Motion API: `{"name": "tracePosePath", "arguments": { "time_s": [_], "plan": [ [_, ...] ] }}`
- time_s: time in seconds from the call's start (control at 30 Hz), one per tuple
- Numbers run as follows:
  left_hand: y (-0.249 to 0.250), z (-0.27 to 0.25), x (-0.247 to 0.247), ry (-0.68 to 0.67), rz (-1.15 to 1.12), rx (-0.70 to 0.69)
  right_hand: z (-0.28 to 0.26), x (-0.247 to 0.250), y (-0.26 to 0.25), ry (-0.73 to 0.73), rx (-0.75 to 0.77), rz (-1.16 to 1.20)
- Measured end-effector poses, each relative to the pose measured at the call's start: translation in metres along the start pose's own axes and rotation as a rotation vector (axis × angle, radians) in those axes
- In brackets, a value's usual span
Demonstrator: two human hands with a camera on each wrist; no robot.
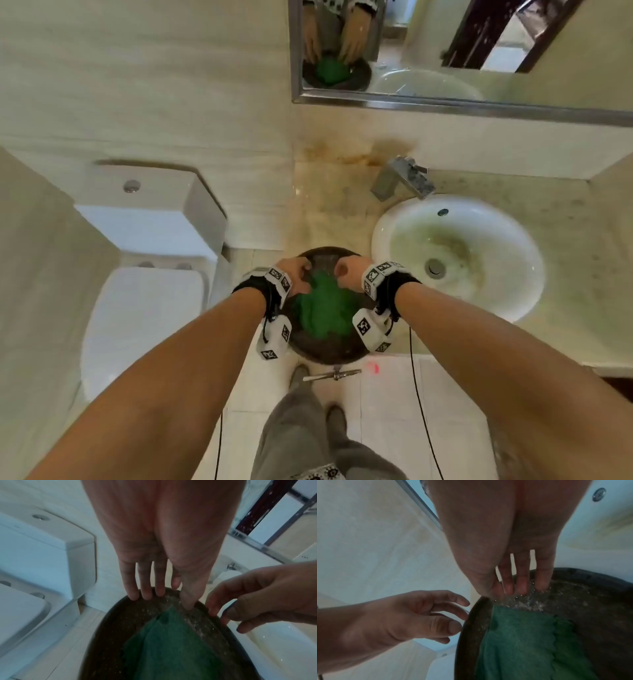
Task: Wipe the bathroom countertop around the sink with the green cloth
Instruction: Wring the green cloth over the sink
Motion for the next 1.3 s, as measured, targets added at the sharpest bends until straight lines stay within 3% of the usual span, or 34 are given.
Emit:
{"name": "tracePosePath", "arguments": {
  "time_s": [0.17, 0.3, 0.8, 1.1, 1.3],
  "plan": [
    [-0.003, 0.037, -0.011, -0.092, 0.1, 0.02, 0.023, -0.012, 0.014, -0.049, -0.092, 0.057],
    [-0.007, 0.058, -0.013, -0.074, 0.112, 0.031, 0.037, -0.018, 0.023, -0.056, -0.13, 0.12],
    [0.0, 0.08, -0.013, -0.151, 0.123, 0.049, 0.062, -0.019, 0.031, -0.117, -0.102, 0.19],
    [0.004, 0.063, -0.008, -0.068, -0.147, 0.001, 0.049, -0.023, 0.034, -0.142, -0.023, 0.173],
    [0.021, 0.043, 0.014, 0.046, -0.33, -0.01, 0.022, 0.002, 0.034, -0.069, 0.07, 0.323]
  ]
}}
Point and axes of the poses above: each hand's wrist, its own z-axis towards the middle knuckle, its own x-axis out of the back of the hand, y = z × x, the point moved 5 cm from there along z, towards the middle knuckle, and after that the axes turned 12 degrees about -y, right-handed, at the moved point
